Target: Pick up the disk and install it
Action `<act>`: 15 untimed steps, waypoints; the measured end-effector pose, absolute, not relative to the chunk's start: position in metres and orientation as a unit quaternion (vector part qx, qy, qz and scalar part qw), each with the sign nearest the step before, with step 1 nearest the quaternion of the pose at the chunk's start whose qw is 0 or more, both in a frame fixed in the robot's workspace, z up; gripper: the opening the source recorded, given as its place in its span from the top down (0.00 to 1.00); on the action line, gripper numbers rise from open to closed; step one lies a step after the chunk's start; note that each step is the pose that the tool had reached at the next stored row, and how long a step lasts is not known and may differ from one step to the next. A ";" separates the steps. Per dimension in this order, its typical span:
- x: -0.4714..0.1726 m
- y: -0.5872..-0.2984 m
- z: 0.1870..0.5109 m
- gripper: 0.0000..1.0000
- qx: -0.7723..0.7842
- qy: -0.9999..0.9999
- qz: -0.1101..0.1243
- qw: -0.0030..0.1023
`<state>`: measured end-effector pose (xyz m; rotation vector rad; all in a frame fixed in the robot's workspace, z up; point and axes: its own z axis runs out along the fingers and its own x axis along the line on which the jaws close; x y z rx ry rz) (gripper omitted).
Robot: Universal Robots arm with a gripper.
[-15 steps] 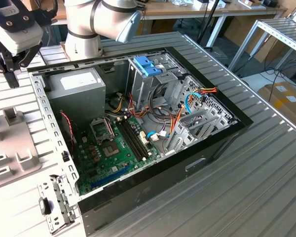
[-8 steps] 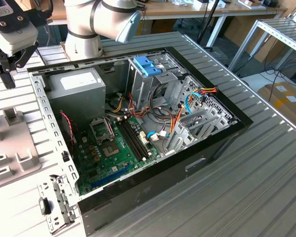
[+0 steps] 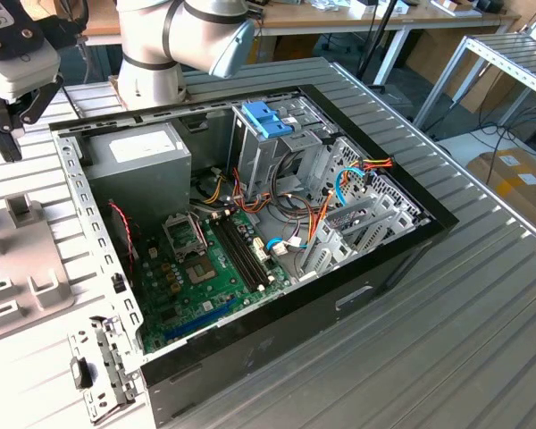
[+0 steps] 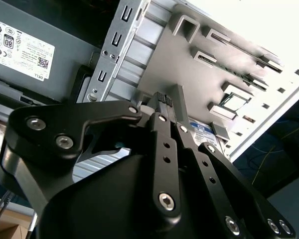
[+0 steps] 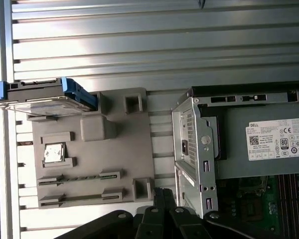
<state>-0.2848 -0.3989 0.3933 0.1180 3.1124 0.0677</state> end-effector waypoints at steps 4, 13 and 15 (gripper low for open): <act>-0.288 -0.399 0.393 0.89 0.038 0.999 0.022 0.013; -0.295 -0.399 0.393 0.89 0.038 0.999 0.022 0.013; -0.297 -0.399 0.393 0.89 0.038 0.999 0.022 0.013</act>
